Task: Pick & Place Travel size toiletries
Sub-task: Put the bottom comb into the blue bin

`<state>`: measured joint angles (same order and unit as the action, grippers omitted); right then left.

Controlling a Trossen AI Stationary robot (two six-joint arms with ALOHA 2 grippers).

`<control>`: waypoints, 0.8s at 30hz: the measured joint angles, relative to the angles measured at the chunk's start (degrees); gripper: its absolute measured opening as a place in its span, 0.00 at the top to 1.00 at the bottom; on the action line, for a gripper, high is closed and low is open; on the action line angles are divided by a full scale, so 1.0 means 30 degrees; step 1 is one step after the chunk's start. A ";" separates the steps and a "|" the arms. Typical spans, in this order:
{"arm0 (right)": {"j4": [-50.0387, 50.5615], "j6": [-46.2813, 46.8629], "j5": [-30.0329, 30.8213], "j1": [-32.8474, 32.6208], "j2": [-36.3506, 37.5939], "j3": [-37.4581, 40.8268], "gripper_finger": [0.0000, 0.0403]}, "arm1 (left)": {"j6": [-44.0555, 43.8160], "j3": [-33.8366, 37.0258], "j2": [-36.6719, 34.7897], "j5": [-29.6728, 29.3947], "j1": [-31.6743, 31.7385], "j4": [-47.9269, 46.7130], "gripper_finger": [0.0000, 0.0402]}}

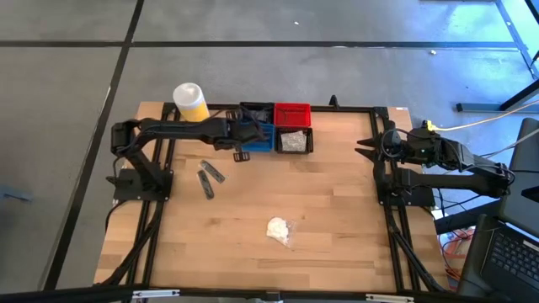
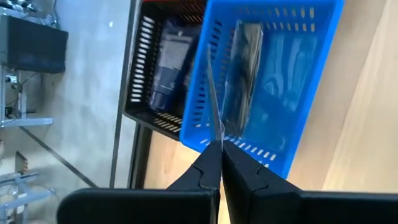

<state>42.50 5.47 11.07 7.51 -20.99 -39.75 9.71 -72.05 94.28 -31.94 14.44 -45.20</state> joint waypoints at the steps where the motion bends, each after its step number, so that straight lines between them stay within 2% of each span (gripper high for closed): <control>1: -0.0003 -0.0007 -0.0003 -0.0003 0.0007 0.0000 0.67 | -0.0113 0.0000 -0.0256 0.0136 0.0010 -0.0007 0.99; 5: -0.0005 -0.0004 -0.0003 -0.0007 0.0007 0.0000 0.65 | -0.0640 0.0000 -0.1202 0.1606 0.0261 0.0324 0.99; 11: -0.0005 -0.0002 -0.0005 -0.0003 0.0005 0.0000 0.63 | -0.1419 0.0000 -0.1400 0.6581 0.1098 0.0741 0.99; 19: 0.0000 0.0000 -0.0007 -0.0003 0.0004 0.0000 0.60 | -0.1182 0.0148 -0.1209 0.7998 0.2490 0.1236 0.99; 24: 0.0000 0.0000 -0.0007 0.0000 0.0000 0.0000 0.59 | -0.1327 0.1164 -0.1154 0.8994 0.3436 0.1729 0.99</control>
<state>42.50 5.48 11.05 7.51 -20.99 -39.75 5.73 -68.56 90.82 -4.96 24.75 -40.02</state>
